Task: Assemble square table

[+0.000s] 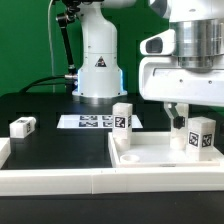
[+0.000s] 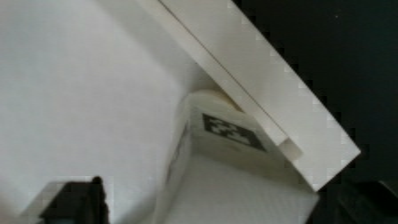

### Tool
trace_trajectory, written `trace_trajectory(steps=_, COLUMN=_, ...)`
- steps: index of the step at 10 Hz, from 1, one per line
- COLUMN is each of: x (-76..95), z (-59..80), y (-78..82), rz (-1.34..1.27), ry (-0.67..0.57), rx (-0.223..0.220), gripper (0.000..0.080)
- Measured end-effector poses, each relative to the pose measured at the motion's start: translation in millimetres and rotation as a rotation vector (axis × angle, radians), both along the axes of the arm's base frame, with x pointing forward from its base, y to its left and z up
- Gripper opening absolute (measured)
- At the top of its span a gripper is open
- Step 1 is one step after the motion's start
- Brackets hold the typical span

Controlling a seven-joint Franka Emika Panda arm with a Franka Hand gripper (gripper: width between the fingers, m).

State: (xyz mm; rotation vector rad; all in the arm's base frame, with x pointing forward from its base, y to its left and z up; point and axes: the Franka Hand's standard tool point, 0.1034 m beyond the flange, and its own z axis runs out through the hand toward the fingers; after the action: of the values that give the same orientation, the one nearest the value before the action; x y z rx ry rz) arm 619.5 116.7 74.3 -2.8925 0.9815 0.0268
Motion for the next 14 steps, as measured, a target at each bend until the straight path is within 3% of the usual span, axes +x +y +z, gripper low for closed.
trace_trajectory(steps=4, x=-1.4, z=0.4, y=11.3, rz=0.325, ry=-0.031, rx=-0.003, gripper=0.0649)
trace_trajectory(steps=11, x=0.5, z=0.6, y=5.5, rz=0.885, ry=-0.077, rx=-0.038, gripper=0.0649)
trace_trajectory(steps=13, x=1.2, z=0.5, y=2.0, rz=0.937, ry=-0.081, rx=-0.039, gripper=0.0649)
trace_trajectory(steps=14, x=1.2, z=0.5, y=2.0, rz=0.935, ry=-0.08, rx=-0.039, gripper=0.0536)
